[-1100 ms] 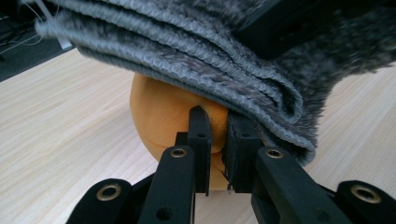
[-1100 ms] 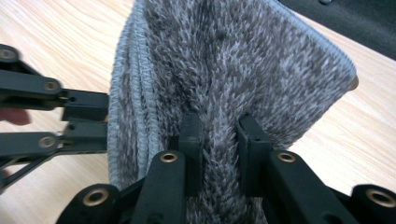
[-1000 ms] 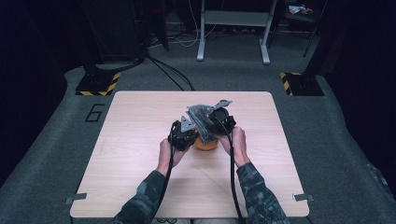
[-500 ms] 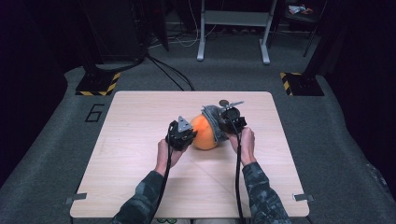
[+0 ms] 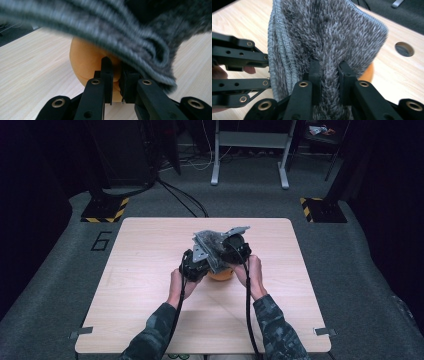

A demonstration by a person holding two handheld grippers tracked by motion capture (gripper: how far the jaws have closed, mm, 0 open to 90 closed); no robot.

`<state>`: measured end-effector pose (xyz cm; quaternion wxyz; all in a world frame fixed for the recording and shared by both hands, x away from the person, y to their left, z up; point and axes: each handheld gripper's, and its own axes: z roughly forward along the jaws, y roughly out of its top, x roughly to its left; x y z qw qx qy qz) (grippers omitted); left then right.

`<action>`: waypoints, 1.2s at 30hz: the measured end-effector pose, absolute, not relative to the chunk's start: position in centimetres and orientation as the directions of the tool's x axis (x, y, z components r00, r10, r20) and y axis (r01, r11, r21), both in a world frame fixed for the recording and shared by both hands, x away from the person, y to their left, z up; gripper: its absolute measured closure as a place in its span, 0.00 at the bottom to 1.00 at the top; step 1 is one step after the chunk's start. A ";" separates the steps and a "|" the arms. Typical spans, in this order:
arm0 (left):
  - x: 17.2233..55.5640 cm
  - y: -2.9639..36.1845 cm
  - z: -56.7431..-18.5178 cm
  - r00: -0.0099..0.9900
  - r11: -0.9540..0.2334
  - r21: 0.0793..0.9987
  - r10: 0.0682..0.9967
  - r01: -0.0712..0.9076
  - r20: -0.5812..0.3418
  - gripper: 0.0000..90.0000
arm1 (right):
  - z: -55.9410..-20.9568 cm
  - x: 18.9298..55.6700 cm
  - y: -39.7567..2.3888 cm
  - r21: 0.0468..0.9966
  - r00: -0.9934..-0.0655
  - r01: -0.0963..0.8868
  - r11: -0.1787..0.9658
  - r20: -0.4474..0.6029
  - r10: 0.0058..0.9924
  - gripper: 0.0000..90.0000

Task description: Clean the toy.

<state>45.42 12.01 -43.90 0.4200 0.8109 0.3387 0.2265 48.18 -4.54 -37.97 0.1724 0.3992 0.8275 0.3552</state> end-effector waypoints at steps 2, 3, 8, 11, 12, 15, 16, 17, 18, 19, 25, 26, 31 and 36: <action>45.4 12.0 -44.0 0.666 -0.414 0.838 0.741 0.355 0.084 0.91 | -38.7 48.5 -4.1 0.705 -0.624 0.542 0.457 -0.027 0.781 0.85; 45.4 12.0 -44.0 0.670 -0.419 0.834 0.738 0.359 0.083 0.91 | -39.0 48.6 -4.1 0.700 -0.625 0.543 0.464 -0.032 0.780 0.85; 45.5 12.1 -44.0 0.671 -0.418 0.835 0.737 0.358 0.082 0.91 | -39.6 49.1 -4.3 0.698 -0.599 0.560 0.446 -0.032 0.800 0.85; 45.5 12.2 -44.0 0.667 -0.411 0.836 0.741 0.363 0.075 0.91 | -39.7 49.4 -4.7 0.691 -0.574 0.571 0.444 -0.051 0.817 0.85; 45.4 12.3 -44.0 0.666 -0.411 0.836 0.742 0.363 0.075 0.91 | -39.8 49.6 -5.0 0.689 -0.560 0.580 0.435 -0.052 0.827 0.85; 45.4 12.2 -44.0 0.665 -0.411 0.836 0.743 0.363 0.076 0.91 | -40.0 50.1 -5.6 0.683 -0.534 0.591 0.429 -0.067 0.843 0.85; 45.4 12.2 -44.0 0.665 -0.412 0.836 0.743 0.362 0.078 0.91 | -40.1 50.2 -5.7 0.679 -0.520 0.602 0.420 -0.066 0.851 0.85; 45.4 12.2 -44.0 0.665 -0.411 0.836 0.743 0.363 0.076 0.91 | -40.1 50.3 -5.9 0.678 -0.509 0.606 0.416 -0.071 0.858 0.85; 45.4 12.2 -44.0 0.663 -0.409 0.837 0.745 0.365 0.075 0.91 | -40.1 50.4 -6.1 0.677 -0.498 0.608 0.416 -0.083 0.863 0.85; 45.4 12.2 -44.0 0.664 -0.409 0.836 0.744 0.366 0.074 0.91 | -40.1 50.5 -6.4 0.674 -0.500 0.610 0.418 -0.081 0.862 0.85; 45.6 12.5 -44.1 0.647 -0.398 0.832 0.760 0.386 0.064 0.91 | -39.4 49.5 -8.3 0.724 -0.512 0.596 0.348 0.009 0.859 0.84; 45.7 12.6 -44.1 0.641 -0.395 0.832 0.765 0.390 0.063 0.91 | -39.2 49.2 -8.7 0.731 -0.512 0.592 0.341 0.014 0.859 0.84; 45.8 12.8 -44.2 0.629 -0.378 0.832 0.776 0.407 0.045 0.90 | -39.0 47.4 -11.0 0.753 -0.498 0.585 0.301 0.041 0.866 0.84; 45.9 13.0 -44.3 0.615 -0.368 0.831 0.788 0.418 0.040 0.90 | -39.2 46.5 -13.2 0.747 -0.461 0.603 0.281 0.038 0.887 0.83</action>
